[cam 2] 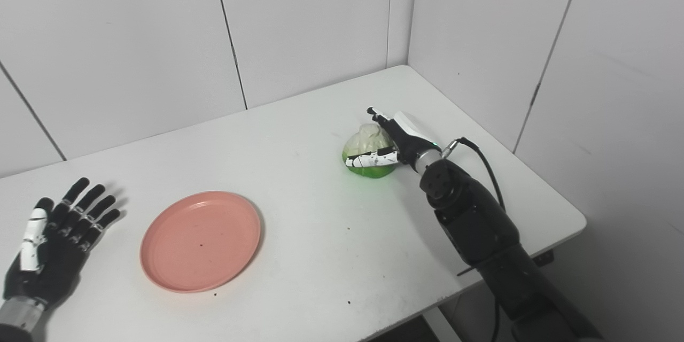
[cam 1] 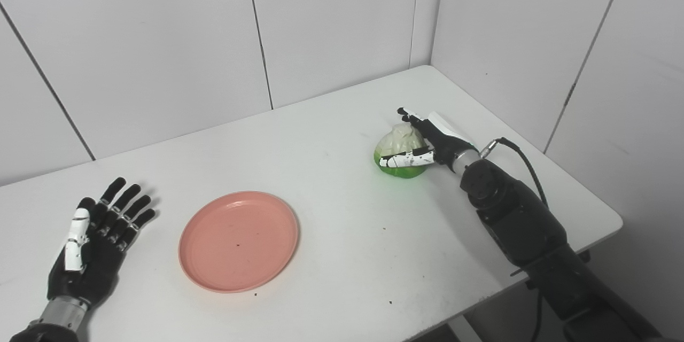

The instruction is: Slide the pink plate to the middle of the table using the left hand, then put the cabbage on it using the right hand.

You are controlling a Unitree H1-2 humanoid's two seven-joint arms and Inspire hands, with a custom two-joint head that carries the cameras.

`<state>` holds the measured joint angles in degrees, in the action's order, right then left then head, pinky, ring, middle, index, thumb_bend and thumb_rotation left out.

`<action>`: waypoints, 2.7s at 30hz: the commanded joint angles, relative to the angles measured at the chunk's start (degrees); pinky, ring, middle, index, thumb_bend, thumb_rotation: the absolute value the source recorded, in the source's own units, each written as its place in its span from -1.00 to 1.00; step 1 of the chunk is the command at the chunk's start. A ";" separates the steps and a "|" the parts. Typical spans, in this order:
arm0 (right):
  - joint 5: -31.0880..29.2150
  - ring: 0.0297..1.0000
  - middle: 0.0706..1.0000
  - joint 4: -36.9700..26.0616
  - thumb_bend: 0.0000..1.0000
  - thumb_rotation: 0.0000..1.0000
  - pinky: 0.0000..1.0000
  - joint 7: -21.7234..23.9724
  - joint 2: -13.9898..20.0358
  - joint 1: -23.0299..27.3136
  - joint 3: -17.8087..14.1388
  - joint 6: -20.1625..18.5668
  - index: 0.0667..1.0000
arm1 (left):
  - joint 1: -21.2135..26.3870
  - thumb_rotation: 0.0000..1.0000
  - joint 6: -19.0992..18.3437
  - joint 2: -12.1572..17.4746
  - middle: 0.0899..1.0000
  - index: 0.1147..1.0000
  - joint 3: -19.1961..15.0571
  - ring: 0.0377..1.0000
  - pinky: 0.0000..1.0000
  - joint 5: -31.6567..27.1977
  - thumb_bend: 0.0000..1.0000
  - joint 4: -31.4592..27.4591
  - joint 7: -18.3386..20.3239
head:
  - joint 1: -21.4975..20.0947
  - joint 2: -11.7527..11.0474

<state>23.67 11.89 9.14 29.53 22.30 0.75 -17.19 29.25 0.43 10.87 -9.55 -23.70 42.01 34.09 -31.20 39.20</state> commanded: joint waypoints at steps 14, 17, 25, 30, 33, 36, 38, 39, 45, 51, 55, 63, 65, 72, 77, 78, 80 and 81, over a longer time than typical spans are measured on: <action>-0.42 0.04 0.08 -0.87 0.24 -0.76 0.02 -1.65 0.97 1.02 1.52 1.13 -0.01 | -5.11 0.85 -4.82 0.01 0.79 0.77 1.00 0.73 0.68 1.12 -0.06 1.39 -2.11 | 0.35 0.23; 0.24 -0.05 -0.05 -1.56 0.08 -0.93 -0.09 -1.91 1.06 1.05 2.20 0.71 -0.11 | -5.16 0.83 -4.93 -0.12 0.78 0.76 0.87 0.73 0.68 0.92 -0.06 1.28 -2.22 | 0.51 0.28; 0.04 -0.05 -0.06 -3.10 0.06 -1.00 -0.08 -3.61 0.41 1.08 1.75 2.11 -0.13 | -5.14 0.83 -4.88 -0.34 0.79 0.78 0.97 0.75 0.72 0.99 -0.05 1.35 -2.28 | 1.02 0.10; -0.62 -0.08 -0.09 -4.17 0.06 -1.00 -0.10 -4.17 0.03 1.13 1.01 2.21 -0.12 | -5.31 0.84 -4.93 -0.62 0.80 0.78 1.25 0.76 0.72 1.27 -0.04 0.70 -2.65 | 1.51 -0.04; -0.41 -0.10 -0.11 -5.67 0.06 -1.00 -0.14 -4.55 -0.07 1.12 0.82 2.39 -0.10 | -5.45 0.84 -4.84 -0.88 0.80 0.78 1.46 0.75 0.71 1.45 -0.03 0.37 -3.10 | 2.17 -0.12; -0.62 -0.17 -0.16 -8.09 0.06 -1.00 -0.23 -4.47 -0.24 1.13 0.53 2.23 -0.07 | -5.80 0.84 -4.71 -1.18 0.80 0.78 1.95 0.76 0.72 1.80 -0.02 -0.54 -3.66 | 2.71 -0.16; -0.92 -0.17 -0.16 -9.69 0.06 -1.00 -0.23 -4.14 -0.36 1.30 0.30 1.92 -0.06 | -6.11 0.84 -4.82 -1.38 0.81 0.79 2.41 0.76 0.72 1.98 -0.01 -1.39 -4.17 | 3.22 -0.19; -0.95 -0.18 -0.17 -10.11 0.06 -1.00 -0.24 -4.02 -0.36 1.35 0.24 1.93 -0.06 | -6.22 0.84 -4.93 -1.45 0.81 0.79 2.57 0.76 0.73 1.96 -0.01 -1.68 -4.42 | 3.22 -0.19; -0.27 -0.21 -0.18 -15.02 0.06 -1.00 -0.27 -2.63 -0.85 2.89 1.07 1.04 -0.05 | -7.01 0.89 -6.48 -2.35 0.83 0.80 3.37 0.79 0.77 1.73 -0.03 -4.35 -6.23 | 4.77 -0.29; -0.50 -0.18 -0.16 -18.99 0.06 -1.00 -0.24 -0.10 -1.40 4.63 1.90 0.28 -0.06 | -7.77 0.90 -7.12 -3.52 0.83 0.82 4.53 0.80 0.78 2.17 0.00 -6.82 -8.20 | 7.39 -0.37; -0.42 -0.17 -0.15 -20.49 0.06 -1.00 -0.25 1.65 -2.12 6.20 2.93 -0.04 -0.06 | -8.37 0.91 -7.70 -4.46 0.83 0.82 5.61 0.80 0.79 2.64 0.00 -8.90 -10.19 | 10.12 -0.28; -0.38 -0.18 -0.14 -20.54 0.06 -1.00 -0.25 4.02 -4.97 8.94 6.36 1.69 -0.07 | -9.84 0.99 -11.29 -7.47 0.83 0.82 7.74 0.80 0.78 4.12 -0.04 -14.95 -15.72 | 16.74 0.19; 0.04 -0.19 -0.15 -19.66 0.06 -1.00 -0.24 4.46 -6.07 9.73 7.84 2.29 -0.07 | -10.14 1.00 -12.02 -8.38 0.85 0.83 8.26 0.80 0.79 4.51 -0.05 -16.48 -16.92 | 19.03 0.41; 0.57 -0.26 -0.18 -16.52 0.05 -1.00 -0.34 5.20 -9.62 11.38 12.28 3.98 -0.03 | -10.41 1.00 -13.75 -10.65 0.86 0.85 9.29 0.83 0.82 5.82 -0.12 -19.29 -19.72 | 23.92 1.00; 1.25 -0.25 -0.17 -13.57 0.05 -1.00 -0.34 5.24 -12.15 12.30 15.30 5.58 -0.04 | -10.30 1.00 -14.53 -11.97 0.87 0.87 9.80 0.84 0.85 6.97 -0.13 -20.36 -21.52 | 26.31 1.38; 1.38 -0.25 -0.17 -13.25 0.05 -1.00 -0.34 5.23 -12.41 12.35 15.52 5.77 -0.05 | -10.29 1.00 -14.62 -12.17 0.86 0.86 9.83 0.83 0.85 7.07 -0.13 -20.49 -21.76 | 26.42 1.41; 1.60 -0.24 -0.16 -12.33 0.06 -1.00 -0.32 5.26 -13.35 12.46 16.24 6.11 -0.06 | -10.26 1.00 -14.87 -12.54 0.86 0.85 10.04 0.83 0.84 7.27 -0.14 -20.87 -22.24 | 26.99 1.54; 1.74 -0.23 -0.15 -11.87 0.06 -1.00 -0.31 5.41 -13.81 12.56 16.71 6.26 -0.06 | -10.25 1.00 -14.98 -12.73 0.86 0.85 10.15 0.83 0.84 7.48 -0.14 -21.13 -22.47 | 27.52 1.70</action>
<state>25.06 0.52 15.12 15.91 31.37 17.46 -14.02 21.17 -9.38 -1.39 -0.15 -17.65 19.02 13.27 -4.22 40.69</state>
